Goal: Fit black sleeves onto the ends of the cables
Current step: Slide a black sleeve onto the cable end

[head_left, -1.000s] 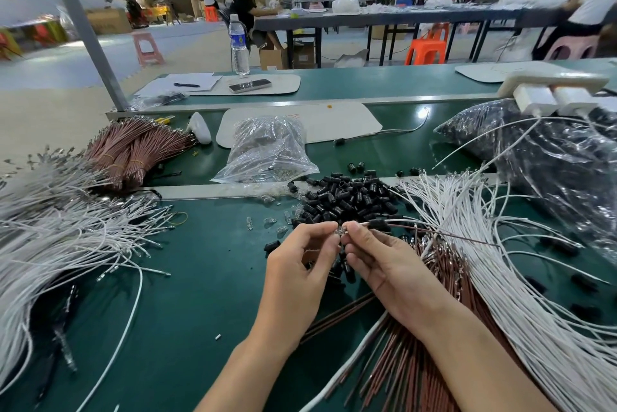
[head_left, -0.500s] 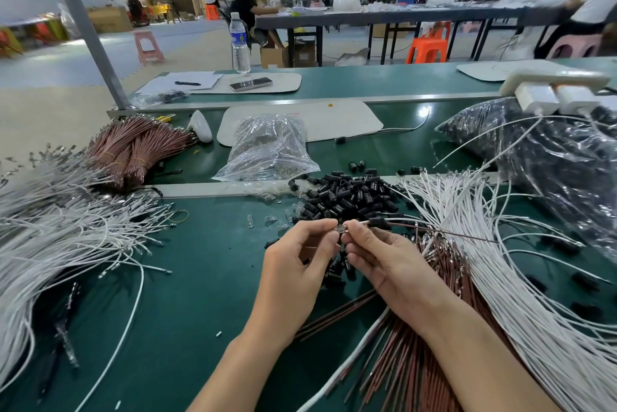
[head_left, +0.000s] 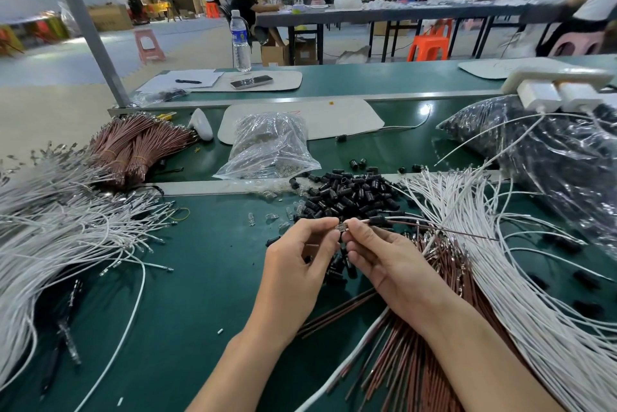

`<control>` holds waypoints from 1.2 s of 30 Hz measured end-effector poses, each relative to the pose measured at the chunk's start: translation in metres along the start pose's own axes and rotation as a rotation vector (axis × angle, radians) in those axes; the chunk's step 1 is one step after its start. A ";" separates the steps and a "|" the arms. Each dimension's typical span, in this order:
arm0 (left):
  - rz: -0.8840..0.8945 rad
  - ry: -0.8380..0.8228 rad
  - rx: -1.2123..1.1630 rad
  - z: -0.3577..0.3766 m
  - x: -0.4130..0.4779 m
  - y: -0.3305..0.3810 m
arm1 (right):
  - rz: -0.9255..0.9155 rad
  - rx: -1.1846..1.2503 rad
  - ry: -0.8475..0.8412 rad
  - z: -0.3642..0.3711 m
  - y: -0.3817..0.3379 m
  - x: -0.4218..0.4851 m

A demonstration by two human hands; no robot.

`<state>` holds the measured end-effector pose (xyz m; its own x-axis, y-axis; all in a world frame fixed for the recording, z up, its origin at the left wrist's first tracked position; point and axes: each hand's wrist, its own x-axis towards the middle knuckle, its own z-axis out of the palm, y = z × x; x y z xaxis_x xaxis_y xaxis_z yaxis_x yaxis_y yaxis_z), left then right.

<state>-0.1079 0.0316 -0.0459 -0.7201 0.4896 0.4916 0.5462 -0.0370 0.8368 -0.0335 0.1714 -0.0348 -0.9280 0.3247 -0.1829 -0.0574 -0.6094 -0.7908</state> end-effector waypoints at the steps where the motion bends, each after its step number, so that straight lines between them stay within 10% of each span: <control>1: 0.003 0.004 0.007 0.000 0.000 0.000 | 0.001 0.004 0.001 0.001 0.000 0.000; 36: 0.072 0.020 0.055 0.002 -0.001 -0.004 | -0.024 -0.022 0.033 0.012 0.000 -0.007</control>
<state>-0.1088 0.0330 -0.0504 -0.6862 0.4701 0.5550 0.6192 -0.0229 0.7849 -0.0313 0.1600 -0.0266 -0.9136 0.3630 -0.1830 -0.0708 -0.5853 -0.8077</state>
